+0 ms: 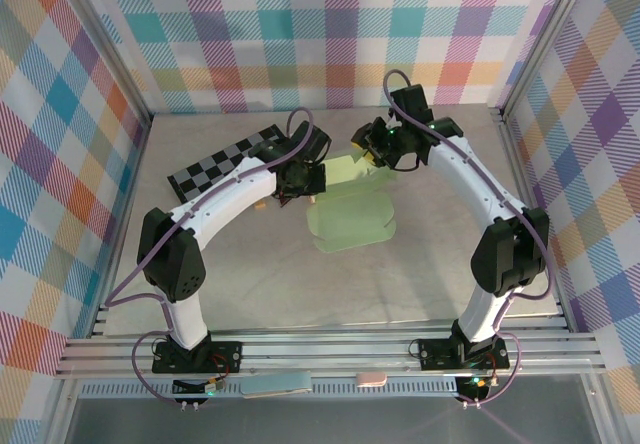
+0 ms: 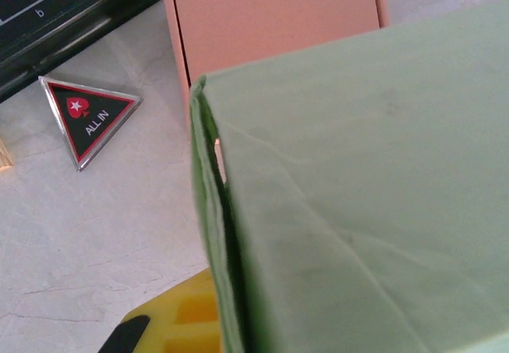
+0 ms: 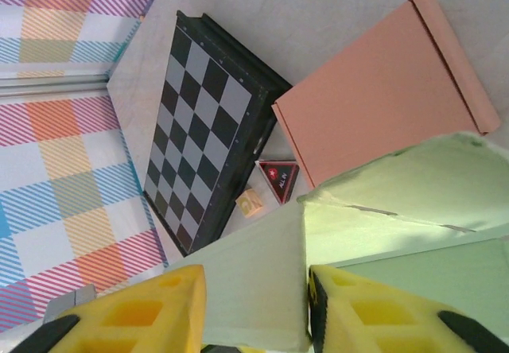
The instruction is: Fold the paper box
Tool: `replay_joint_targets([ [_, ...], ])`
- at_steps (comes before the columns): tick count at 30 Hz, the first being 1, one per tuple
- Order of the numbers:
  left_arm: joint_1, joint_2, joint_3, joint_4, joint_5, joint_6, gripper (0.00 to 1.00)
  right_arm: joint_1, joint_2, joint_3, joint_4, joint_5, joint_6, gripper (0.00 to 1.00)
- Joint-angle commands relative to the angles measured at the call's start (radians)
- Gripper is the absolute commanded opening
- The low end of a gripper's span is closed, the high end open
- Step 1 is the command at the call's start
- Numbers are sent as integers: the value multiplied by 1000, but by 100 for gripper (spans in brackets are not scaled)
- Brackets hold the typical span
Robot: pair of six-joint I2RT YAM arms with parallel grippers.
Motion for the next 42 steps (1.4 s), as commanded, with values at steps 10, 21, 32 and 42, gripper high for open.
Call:
replay_joint_targets([
  [10,21,12,43,-35,29,9,0,-6,-136,-56,-88,110,-104,50],
  [21,27,29,76,-54,39,21,0,-8,-258,-310,-2,149,-150,45],
  [32,27,21,74,-60,39,20,0,-37,-201,-314,19,190,-240,42],
  [42,27,23,79,-63,42,20,0,-37,-172,-334,43,189,-245,44],
])
